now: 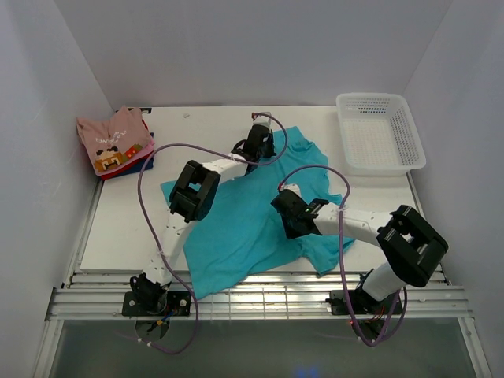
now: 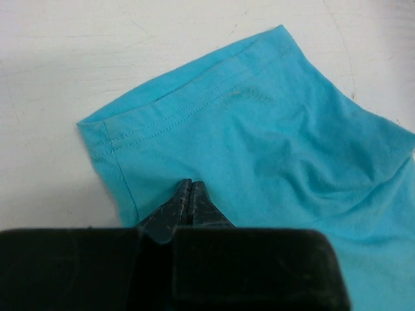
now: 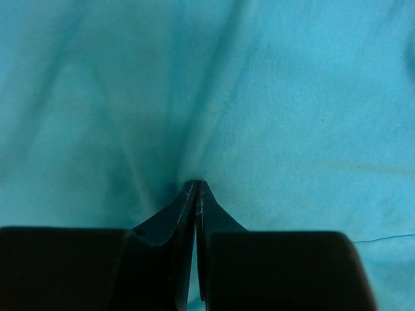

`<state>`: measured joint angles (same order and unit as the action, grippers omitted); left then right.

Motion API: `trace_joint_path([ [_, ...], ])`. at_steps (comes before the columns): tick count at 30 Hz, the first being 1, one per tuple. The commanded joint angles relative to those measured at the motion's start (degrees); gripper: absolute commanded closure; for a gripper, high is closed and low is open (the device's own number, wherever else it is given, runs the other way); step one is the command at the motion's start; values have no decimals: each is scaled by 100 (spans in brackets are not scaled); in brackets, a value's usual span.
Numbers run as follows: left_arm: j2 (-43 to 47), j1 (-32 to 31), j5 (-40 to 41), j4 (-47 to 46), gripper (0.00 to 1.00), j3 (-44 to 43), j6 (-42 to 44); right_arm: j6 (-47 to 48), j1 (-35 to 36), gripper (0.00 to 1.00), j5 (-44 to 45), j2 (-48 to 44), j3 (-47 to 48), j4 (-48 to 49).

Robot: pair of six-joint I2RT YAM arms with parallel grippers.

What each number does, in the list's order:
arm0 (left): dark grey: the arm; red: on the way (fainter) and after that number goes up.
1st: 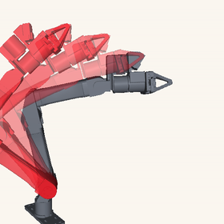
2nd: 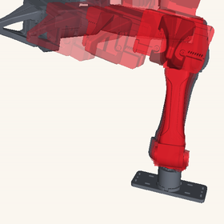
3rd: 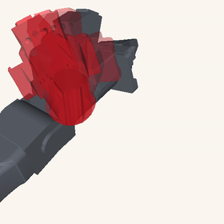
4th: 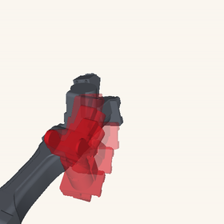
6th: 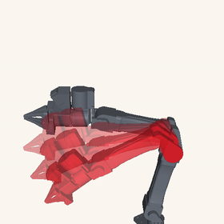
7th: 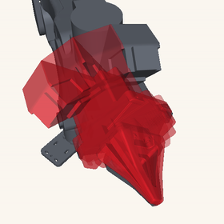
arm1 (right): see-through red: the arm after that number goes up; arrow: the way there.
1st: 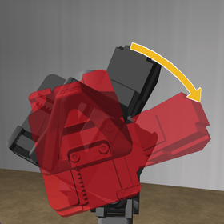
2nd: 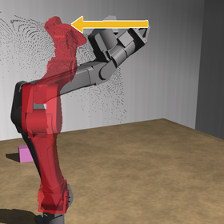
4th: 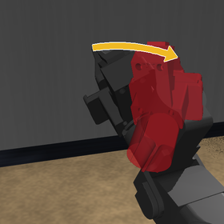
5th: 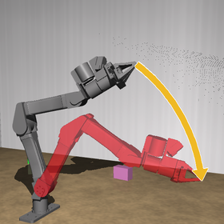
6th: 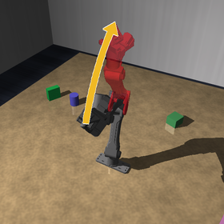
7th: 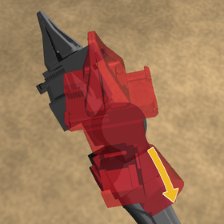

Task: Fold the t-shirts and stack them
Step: Flatten out the tshirt

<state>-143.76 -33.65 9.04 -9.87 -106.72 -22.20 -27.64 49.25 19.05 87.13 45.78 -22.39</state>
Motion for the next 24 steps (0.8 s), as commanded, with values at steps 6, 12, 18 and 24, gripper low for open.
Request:
trace_joint_path([
  [6, -643, 209, -402, 960, 100, -1016, 5, -769, 857, 92, -297, 497, 326, -318],
  [12, -1144, 218, -710, 1259, 100, -1817, 215, -910, 1174, 92, -165, 691, 748, -608],
  [18, -1487, 218, -1104, 1242, 100, -2458, 356, -919, 1236, 92, -156, 656, 1003, -696],
  [24, -787, 70, -1370, 163, 100, -1618, 750, -937, 1262, 91, 967, 402, 1572, -1222],
])
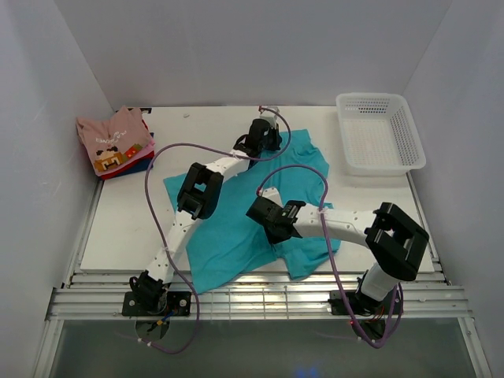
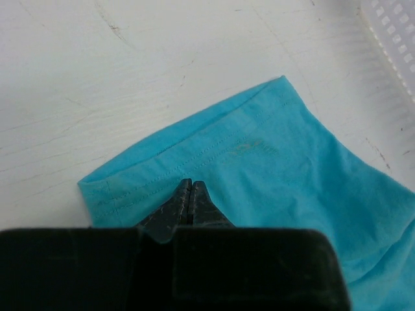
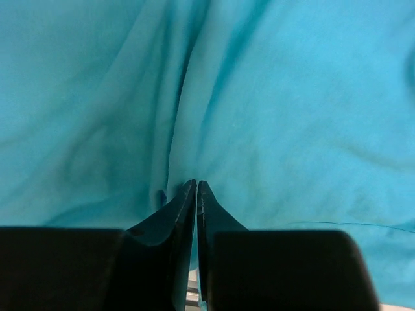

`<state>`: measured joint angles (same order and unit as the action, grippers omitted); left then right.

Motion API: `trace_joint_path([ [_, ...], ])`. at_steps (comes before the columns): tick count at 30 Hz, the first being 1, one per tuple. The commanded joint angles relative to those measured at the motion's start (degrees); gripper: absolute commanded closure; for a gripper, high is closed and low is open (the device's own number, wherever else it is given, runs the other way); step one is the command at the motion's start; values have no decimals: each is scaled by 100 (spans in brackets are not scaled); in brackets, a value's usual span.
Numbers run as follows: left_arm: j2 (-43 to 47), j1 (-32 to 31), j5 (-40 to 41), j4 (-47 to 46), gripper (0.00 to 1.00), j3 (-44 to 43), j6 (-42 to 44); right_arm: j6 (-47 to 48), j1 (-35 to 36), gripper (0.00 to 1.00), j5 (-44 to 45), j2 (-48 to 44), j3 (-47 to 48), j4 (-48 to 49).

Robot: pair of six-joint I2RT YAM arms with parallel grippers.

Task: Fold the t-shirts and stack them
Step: Flatten out the tshirt

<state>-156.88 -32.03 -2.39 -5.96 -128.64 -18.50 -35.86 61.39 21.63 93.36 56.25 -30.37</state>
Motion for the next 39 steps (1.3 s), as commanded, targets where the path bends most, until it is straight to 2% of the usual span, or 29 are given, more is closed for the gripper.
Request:
trace_joint_path([
  [1, 735, -136, -174, -378, 100, 733, 635, -97, 49, 89, 1138, -274, 649, -548],
  [4, 1509, -233, 151, -477, 100, 805, 839, 43, 40, 78, 1903, -450, 1245, -1040],
  [7, 2519, -242, 792, -477, 100, 1226, 752, 263, -30, 63, 2283, -661, 1616, -1191],
  [9, 3406, -260, 1231, -477, 95, 1945, 681, 351, -135, 55, 2355, -837, 1670, -1130],
  [11, 4004, -286, 1574, -485, 86, 2586, 611, 623, -407, 53, 2259, -1038, 1565, -911],
  [12, 4590, -304, 1941, -485, 83, 3329, 541, 763, -547, 53, 2162, -1100, 1495, -744],
  [13, 4874, -312, 2101, -485, 80, 3719, 480, 1104, -862, 53, 1822, -1214, 1399, -307],
  [15, 5742, -321, 2417, -486, 73, 4554, 156, 1405, -1223, 53, 1434, -1268, 1152, 134],
  [16, 6008, -330, 2654, -477, 72, 5350, 50, 1684, -1660, 57, 971, -1242, 1099, 493],
  [17, 6263, -339, 2761, -451, 73, 5732, -73, 1809, -1839, 61, 792, -1198, 1055, 654],
  [18, 6510, -356, 2875, -407, 78, 6101, -431, 1923, -2006, 67, 677, -1137, 1081, 794],
  [19, 6930, -365, 3172, -163, 87, 6740, -652, 2055, -2356, 82, 372, -962, 1107, 1022],
  [20, 7090, -383, 3331, 22, 98, 6999, -881, 2239, -2507, 89, 229, -847, 1238, 1103],
  [21, 7231, -383, 3429, 181, 100, 7245, -1101, 2328, -2648, 92, 141, -733, 1318, 1199],
  [22, 7468, -383, 3508, 461, 100, 7465, -1468, 2416, -2919, 92, -60, -462, 1405, 1296],
  [23, 7583, -392, 3622, 542, 100, 7850, -1629, 2504, -3035, 92, -123, -311, 1502, 1401],
  [27, 8014, -400, 4088, 1052, 100, 8512, -2192, 2864, -3501, 92, -387, 401, 2160, 1587],
  [34, 7927, -374, 4800, 2045, 100, 8566, -2641, 2812, -4257, 92, -1081, 1762, 2811, 1798],
  [39, 7761, -50, 4715, 2011, 100, 8653, -2694, 2821, -4424, 92, -1283, 2458, 3234, 1693],
])
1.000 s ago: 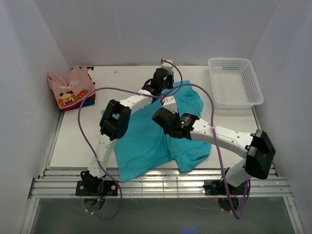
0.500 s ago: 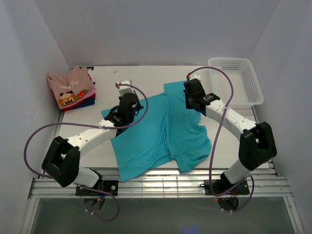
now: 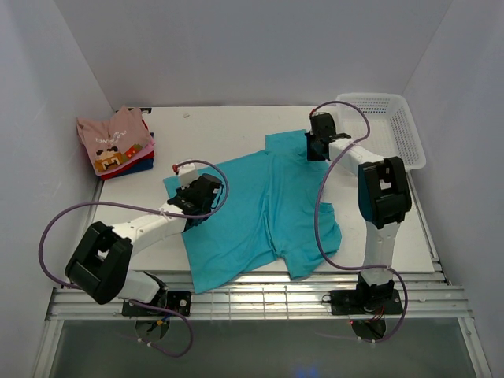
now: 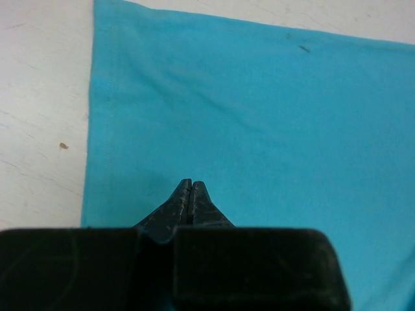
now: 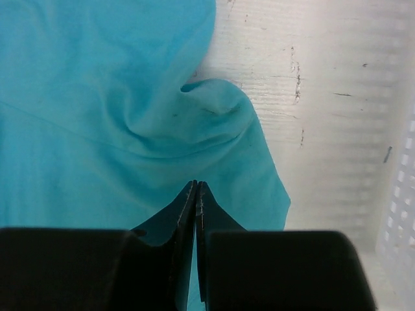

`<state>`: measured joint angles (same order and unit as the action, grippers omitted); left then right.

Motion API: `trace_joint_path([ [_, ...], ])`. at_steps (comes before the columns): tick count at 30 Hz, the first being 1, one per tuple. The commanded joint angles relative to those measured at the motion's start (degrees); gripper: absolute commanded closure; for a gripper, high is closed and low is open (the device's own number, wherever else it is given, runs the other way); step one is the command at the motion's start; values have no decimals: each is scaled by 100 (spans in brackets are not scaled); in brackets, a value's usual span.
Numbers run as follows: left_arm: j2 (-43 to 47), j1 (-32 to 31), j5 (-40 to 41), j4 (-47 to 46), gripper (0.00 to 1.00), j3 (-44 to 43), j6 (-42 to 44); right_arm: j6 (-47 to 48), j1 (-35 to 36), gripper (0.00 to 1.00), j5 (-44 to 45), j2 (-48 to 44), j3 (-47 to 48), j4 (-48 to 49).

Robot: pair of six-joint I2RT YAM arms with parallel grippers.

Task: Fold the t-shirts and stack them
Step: Flatten out the tshirt

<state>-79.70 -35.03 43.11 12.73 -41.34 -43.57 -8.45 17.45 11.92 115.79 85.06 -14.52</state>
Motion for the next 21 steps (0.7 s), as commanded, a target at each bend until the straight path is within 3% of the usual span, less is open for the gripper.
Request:
trace_joint_path([
  [1, 8, 346, 32, 72, 100, -50, -187, 71, -40, 92, -331, 434, 423, 3],
  [12, -1161, 1752, -1718, -807, 100, -75, 314, -131, -303, 92, -50, 1429, 1345, -901],
  [21, -2530, 2184, -2315, -1229, 100, -960, 797, -69, -725, 92, 21, 1859, 2137, -1500],
])
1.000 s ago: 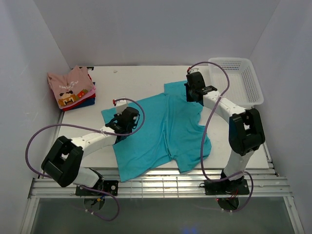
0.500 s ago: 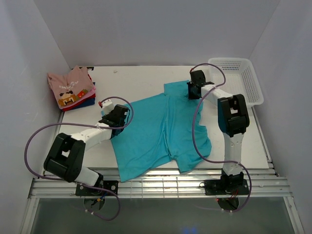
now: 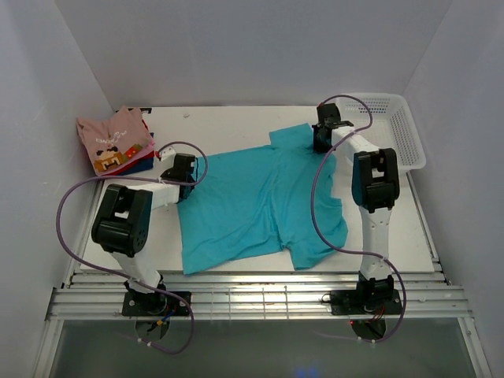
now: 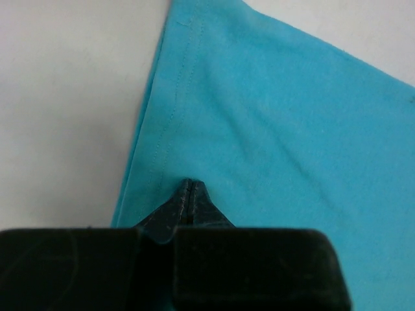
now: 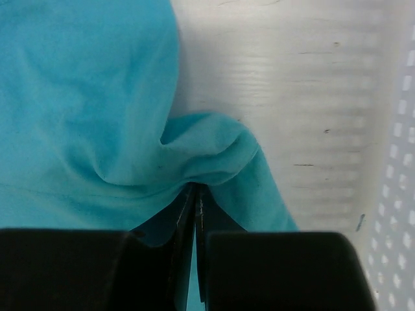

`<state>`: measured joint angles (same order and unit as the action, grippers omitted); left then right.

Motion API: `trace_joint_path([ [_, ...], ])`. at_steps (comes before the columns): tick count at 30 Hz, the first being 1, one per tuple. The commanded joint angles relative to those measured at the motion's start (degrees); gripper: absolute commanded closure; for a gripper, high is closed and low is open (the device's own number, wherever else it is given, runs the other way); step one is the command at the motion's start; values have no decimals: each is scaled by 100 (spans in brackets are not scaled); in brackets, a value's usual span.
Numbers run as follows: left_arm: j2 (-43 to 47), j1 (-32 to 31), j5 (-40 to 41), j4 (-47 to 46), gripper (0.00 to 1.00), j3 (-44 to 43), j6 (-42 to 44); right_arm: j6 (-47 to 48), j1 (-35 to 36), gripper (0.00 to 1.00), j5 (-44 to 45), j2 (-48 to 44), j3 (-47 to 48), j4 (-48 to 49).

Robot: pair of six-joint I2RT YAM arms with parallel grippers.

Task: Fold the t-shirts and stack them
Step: Flatten out the tshirt

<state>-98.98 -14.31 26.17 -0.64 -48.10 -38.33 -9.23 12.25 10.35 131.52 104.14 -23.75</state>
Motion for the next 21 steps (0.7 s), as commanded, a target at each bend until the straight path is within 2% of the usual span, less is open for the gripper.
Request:
trace_joint_path([
  [1, -744, 130, -640, 135, 100, -445, 325, 9, -232, 92, 169, 364, 308, -631],
  [10, -1879, 349, -753, 451, 100, -2096, 809, 62, -373, 92, -24, 988, 1451, -974],
  [14, -2108, 420, -981, 390, 100, -2510, 985, 123, -364, 92, -462, 893, 1479, -607],
  [17, -1916, 385, -1219, 188, 100, -2538, 1029, 238, -337, 92, -648, 104, 575, 78],
  [18, -1619, 341, -1176, -169, 100, -2477, 1072, 255, -320, 90, -613, -516, 277, 551],
  [19, -1442, 288, -1115, -356, 100, -2407, 1134, 299, -294, 81, -613, -844, -353, 799],
  [21, -916, 60, -905, -716, 100, -2380, 1432, 387, -224, 72, -552, -1939, -954, 1186],
])
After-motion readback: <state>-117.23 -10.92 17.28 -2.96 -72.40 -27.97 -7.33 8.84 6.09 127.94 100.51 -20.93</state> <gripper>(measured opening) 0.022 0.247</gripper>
